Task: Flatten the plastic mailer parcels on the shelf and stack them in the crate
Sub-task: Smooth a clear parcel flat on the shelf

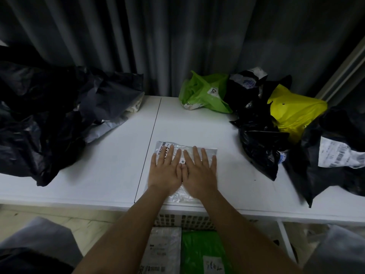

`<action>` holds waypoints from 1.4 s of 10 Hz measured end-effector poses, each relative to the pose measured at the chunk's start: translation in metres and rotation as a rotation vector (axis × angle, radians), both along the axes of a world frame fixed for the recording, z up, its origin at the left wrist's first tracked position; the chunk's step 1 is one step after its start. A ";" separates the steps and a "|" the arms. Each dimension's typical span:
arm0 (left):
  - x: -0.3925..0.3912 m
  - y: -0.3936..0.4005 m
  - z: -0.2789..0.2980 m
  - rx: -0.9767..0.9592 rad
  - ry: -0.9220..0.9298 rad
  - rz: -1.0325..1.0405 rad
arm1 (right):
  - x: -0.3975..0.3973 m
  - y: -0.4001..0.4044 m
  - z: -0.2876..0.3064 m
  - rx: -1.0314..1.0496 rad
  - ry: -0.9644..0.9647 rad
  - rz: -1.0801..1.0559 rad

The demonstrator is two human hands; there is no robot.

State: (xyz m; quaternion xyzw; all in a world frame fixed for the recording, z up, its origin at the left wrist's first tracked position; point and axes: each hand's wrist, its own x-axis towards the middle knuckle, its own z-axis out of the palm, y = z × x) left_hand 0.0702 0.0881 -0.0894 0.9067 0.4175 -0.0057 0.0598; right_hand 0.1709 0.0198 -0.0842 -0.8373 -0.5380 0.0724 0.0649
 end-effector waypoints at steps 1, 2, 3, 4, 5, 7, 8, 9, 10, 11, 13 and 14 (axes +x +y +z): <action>0.000 0.000 0.000 -0.004 0.007 0.000 | 0.001 0.000 -0.001 -0.015 0.001 -0.001; 0.000 0.000 0.000 -0.001 0.014 0.002 | 0.002 0.000 -0.002 -0.023 0.001 0.001; 0.000 0.000 -0.001 0.000 0.025 0.003 | 0.002 0.001 -0.003 -0.025 -0.004 0.000; 0.000 0.000 0.000 -0.002 0.034 -0.001 | 0.002 0.001 -0.005 -0.035 0.000 0.001; 0.001 0.000 -0.001 0.000 0.042 -0.001 | 0.001 0.001 -0.006 -0.019 0.000 0.001; 0.001 0.000 -0.002 0.001 0.049 0.000 | 0.001 0.001 -0.007 -0.023 -0.003 0.004; 0.001 0.001 -0.002 -0.005 0.054 0.005 | 0.000 0.001 -0.008 -0.009 0.002 0.002; 0.002 0.000 -0.002 -0.010 0.059 0.005 | 0.001 0.001 -0.009 -0.006 0.002 0.003; 0.002 0.001 -0.003 -0.014 0.061 0.002 | 0.001 0.001 -0.009 -0.010 0.000 0.005; 0.001 0.001 -0.003 -0.016 0.059 0.004 | 0.001 0.001 -0.009 -0.019 0.005 0.004; 0.001 0.001 -0.004 -0.016 0.059 0.005 | 0.001 0.001 -0.013 -0.019 -0.003 -0.001; 0.002 0.001 -0.004 -0.017 0.059 0.003 | 0.001 0.001 -0.012 -0.018 0.005 -0.002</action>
